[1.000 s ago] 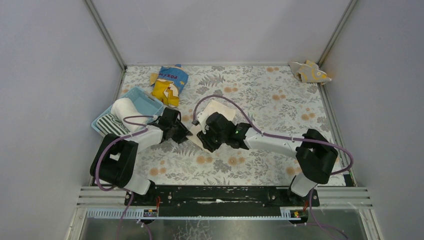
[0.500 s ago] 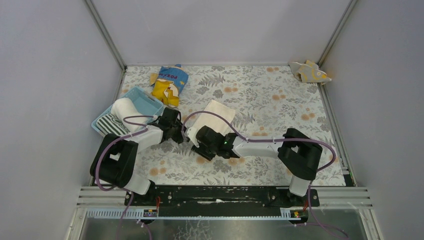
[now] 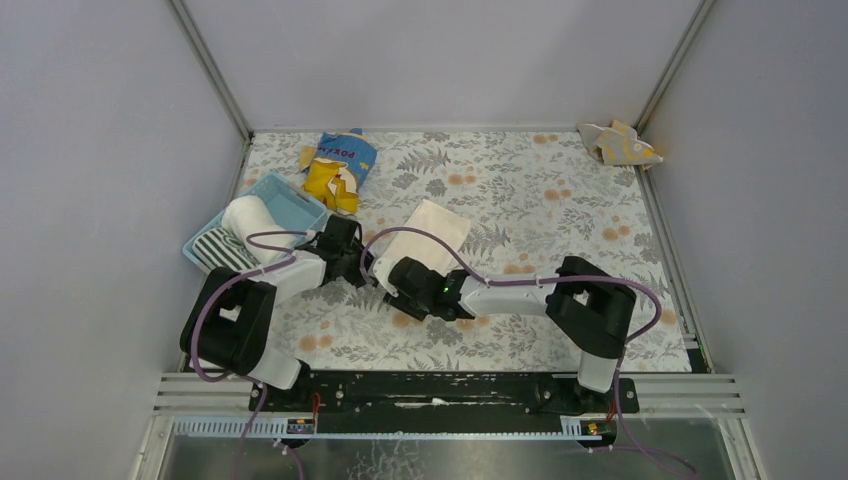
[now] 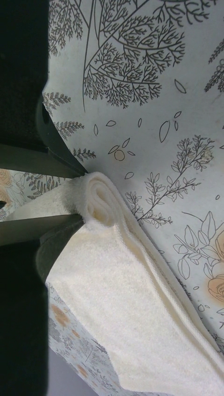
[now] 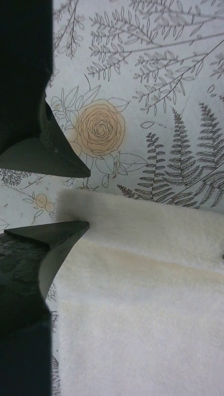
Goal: Roll the towels
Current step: Roll the towel at the center of the board.
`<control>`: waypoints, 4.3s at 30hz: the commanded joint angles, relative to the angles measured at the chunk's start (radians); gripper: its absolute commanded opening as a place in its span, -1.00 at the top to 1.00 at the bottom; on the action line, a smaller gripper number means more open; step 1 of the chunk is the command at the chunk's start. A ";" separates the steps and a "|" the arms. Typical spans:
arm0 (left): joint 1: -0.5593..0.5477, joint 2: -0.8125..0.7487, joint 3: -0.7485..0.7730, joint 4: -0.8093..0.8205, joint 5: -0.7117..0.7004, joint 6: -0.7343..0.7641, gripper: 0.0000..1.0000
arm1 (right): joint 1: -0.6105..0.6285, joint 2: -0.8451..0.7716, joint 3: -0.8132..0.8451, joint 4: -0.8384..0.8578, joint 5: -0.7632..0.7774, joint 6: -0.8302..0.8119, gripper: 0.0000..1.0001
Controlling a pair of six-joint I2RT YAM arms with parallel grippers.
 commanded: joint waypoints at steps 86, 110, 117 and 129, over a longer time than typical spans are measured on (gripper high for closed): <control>-0.003 -0.276 -0.059 -0.125 0.051 0.034 -0.40 | -0.507 0.339 -0.284 0.864 -1.140 1.216 1.00; -0.033 0.045 0.103 -0.176 -0.067 0.135 0.82 | -0.458 0.075 -0.051 0.015 -0.833 0.520 0.37; -0.032 0.055 0.147 -0.244 -0.066 0.163 0.88 | -0.330 -0.057 -0.023 -0.083 -0.517 0.328 0.15; -0.033 0.076 0.166 -0.279 -0.037 0.179 0.85 | -0.085 -0.183 -0.058 0.114 -0.123 0.078 -0.13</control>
